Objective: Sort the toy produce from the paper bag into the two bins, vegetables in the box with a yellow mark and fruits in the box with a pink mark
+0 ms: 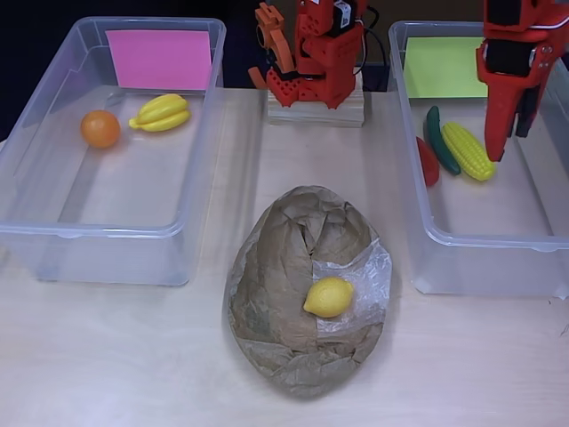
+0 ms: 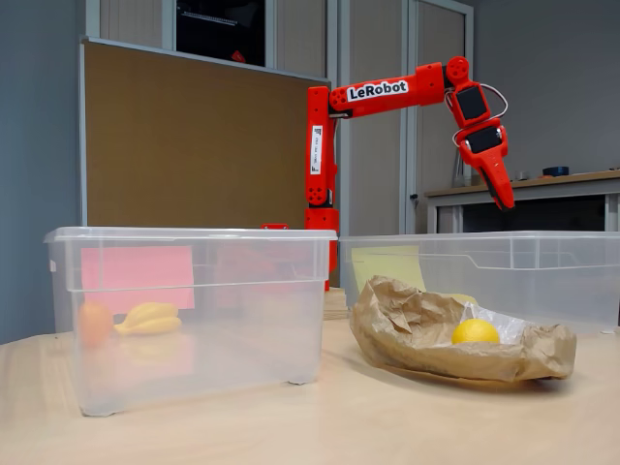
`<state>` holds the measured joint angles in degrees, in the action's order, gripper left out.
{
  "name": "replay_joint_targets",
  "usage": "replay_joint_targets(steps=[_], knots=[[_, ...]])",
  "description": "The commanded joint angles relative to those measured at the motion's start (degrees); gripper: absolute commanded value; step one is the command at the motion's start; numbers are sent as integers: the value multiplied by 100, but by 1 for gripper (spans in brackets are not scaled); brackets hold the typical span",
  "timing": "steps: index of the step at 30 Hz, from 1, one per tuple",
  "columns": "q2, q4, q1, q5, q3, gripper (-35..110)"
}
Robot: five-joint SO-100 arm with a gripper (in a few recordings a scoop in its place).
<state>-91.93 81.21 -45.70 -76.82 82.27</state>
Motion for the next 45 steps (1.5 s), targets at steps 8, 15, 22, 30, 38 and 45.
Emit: replay_joint_targets(steps=[8, 15, 22, 30, 38, 45], knots=[[-237, -650, 2566, 1310, 176, 25], [606, -800, 3454, 1151, 343, 25], [1160, -2628, 3498, 3516, 1775, 33], [1986, -3999, 3700, 5168, 2065, 37], [2320, -4078, 3630, 5247, 1986, 38], [2461, -3955, 3489, 5071, 1784, 36]])
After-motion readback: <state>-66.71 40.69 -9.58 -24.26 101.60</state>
